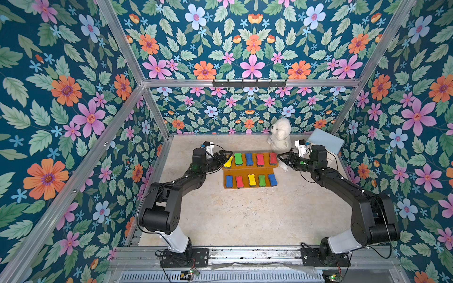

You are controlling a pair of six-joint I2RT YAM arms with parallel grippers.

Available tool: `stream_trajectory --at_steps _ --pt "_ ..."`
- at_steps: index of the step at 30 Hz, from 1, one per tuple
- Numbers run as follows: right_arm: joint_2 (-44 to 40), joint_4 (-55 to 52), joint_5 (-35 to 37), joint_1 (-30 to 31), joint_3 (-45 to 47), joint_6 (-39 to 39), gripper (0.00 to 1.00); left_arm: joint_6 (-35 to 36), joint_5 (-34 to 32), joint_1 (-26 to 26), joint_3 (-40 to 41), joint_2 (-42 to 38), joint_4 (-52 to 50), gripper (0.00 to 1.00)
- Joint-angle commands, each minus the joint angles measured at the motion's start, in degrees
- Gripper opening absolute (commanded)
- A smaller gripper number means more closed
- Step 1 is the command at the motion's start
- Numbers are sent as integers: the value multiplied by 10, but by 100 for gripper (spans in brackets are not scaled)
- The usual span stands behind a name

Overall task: Remove the whiteboard erasers from the shelf
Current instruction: Adjust the shelf at the center of the board, then pick up the whiteboard eraser from the shelf.

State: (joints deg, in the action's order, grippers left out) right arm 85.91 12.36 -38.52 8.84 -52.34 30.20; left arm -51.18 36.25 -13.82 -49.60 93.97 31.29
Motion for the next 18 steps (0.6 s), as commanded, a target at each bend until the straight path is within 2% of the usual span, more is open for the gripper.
stream_trajectory --at_steps 1,7,10,18 --pt "-22 -59 86 10 -21 -16 72 56 -28 4 -13 -33 -52 88" --pt "-12 -249 363 108 -138 -43 71 179 -151 7 -84 -89 -297 90" --pt "21 -303 455 146 -188 -44 71 209 -208 7 -96 -100 -348 94" --pt "100 -377 518 200 -291 -41 70 242 -332 6 -99 -131 -405 99"
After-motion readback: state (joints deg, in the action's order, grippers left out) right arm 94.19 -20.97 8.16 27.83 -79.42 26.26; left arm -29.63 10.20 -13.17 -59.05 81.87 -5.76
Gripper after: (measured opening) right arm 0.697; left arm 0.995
